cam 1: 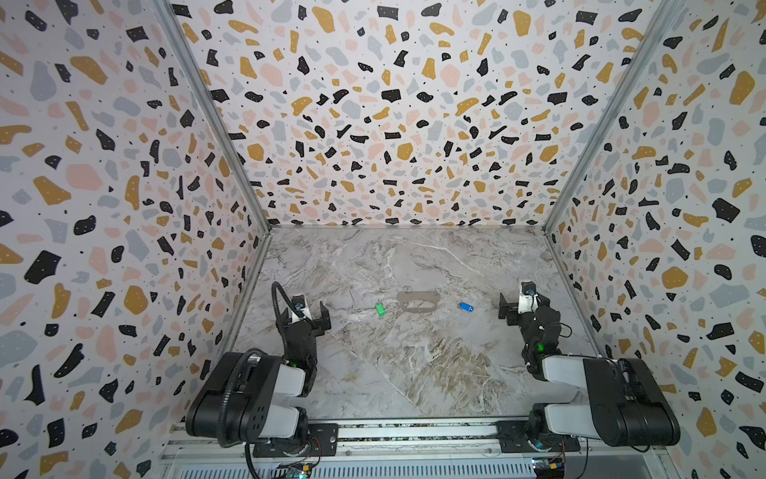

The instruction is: Remove the keys from the keyring

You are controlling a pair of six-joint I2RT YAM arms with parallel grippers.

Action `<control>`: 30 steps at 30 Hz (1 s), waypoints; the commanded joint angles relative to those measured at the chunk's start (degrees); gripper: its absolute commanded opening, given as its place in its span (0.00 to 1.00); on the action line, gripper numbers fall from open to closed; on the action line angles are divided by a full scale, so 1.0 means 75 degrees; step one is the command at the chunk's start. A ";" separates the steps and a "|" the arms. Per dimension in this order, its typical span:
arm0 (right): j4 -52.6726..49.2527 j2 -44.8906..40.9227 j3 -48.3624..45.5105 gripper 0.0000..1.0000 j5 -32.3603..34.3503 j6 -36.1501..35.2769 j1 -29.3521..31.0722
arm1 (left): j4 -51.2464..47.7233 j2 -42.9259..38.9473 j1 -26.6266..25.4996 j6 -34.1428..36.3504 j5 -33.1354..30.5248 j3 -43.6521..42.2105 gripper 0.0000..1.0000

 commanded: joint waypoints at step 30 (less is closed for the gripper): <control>0.2290 0.1465 -0.0090 0.99 -0.0306 0.0325 0.0539 | 0.0143 -0.0069 0.0053 0.0064 -0.0069 0.0501 0.99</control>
